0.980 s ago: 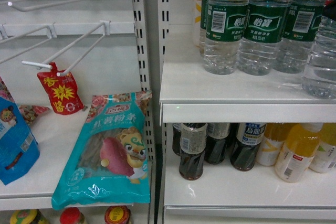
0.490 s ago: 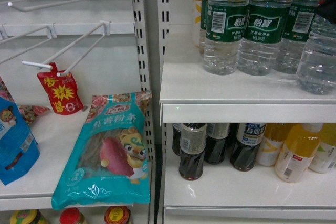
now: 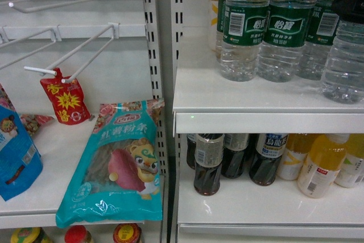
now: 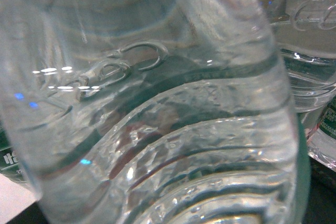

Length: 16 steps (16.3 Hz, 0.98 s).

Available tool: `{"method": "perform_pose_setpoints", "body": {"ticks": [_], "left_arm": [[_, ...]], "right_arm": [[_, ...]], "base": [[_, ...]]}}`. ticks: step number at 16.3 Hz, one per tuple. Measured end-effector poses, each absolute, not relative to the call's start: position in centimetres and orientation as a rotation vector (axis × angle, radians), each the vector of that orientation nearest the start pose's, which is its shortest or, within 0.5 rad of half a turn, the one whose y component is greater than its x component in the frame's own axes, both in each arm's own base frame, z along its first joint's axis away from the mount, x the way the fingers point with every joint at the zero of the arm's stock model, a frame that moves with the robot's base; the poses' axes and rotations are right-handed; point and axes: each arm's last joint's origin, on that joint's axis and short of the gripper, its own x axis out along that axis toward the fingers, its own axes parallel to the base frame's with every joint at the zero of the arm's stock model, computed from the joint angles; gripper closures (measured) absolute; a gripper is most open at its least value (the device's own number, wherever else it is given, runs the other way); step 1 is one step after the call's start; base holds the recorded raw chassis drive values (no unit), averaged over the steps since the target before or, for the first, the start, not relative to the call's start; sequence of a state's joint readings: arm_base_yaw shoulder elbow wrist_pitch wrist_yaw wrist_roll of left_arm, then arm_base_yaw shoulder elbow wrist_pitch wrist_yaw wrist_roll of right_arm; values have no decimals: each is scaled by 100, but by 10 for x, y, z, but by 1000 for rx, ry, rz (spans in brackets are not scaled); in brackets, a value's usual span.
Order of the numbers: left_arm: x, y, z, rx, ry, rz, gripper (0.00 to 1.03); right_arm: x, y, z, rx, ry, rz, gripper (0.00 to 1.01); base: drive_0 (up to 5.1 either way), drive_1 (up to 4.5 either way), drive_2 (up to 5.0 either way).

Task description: Move water from second to third shelf

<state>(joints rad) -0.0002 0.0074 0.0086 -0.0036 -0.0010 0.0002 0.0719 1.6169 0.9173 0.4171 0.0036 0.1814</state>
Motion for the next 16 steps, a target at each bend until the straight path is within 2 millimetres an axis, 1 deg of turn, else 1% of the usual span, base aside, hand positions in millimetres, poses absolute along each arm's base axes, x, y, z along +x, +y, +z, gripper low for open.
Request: {"method": "perform_pose_setpoints", "body": {"ticks": [1, 3, 4, 5, 9, 11, 12, 13, 16], "left_arm": [[98, 0, 166, 0, 2, 0, 5], [98, 0, 166, 0, 2, 1, 5], [98, 0, 166, 0, 2, 0, 5], [98, 0, 166, 0, 2, 1, 5], [98, 0, 166, 0, 2, 1, 5], [98, 0, 166, 0, 2, 0, 5], [98, 0, 166, 0, 2, 1, 5], [98, 0, 166, 0, 2, 1, 5], [98, 0, 166, 0, 2, 1, 5]], "right_arm": [[350, 25, 228, 169, 288, 42, 3], [350, 25, 228, 169, 287, 43, 1], [350, 25, 229, 169, 287, 42, 1], [350, 25, 228, 165, 287, 43, 4], [350, 26, 229, 143, 283, 47, 3], [349, 28, 232, 113, 261, 52, 3], [338, 33, 241, 69, 227, 62, 3], [326, 33, 243, 37, 206, 64, 3], [304, 30, 244, -14, 190, 35, 3]], "base": [[0, 0, 0], [0, 0, 0], [0, 0, 0], [0, 0, 0], [0, 0, 0], [0, 0, 0], [0, 0, 0], [0, 0, 0], [0, 0, 0]]}}
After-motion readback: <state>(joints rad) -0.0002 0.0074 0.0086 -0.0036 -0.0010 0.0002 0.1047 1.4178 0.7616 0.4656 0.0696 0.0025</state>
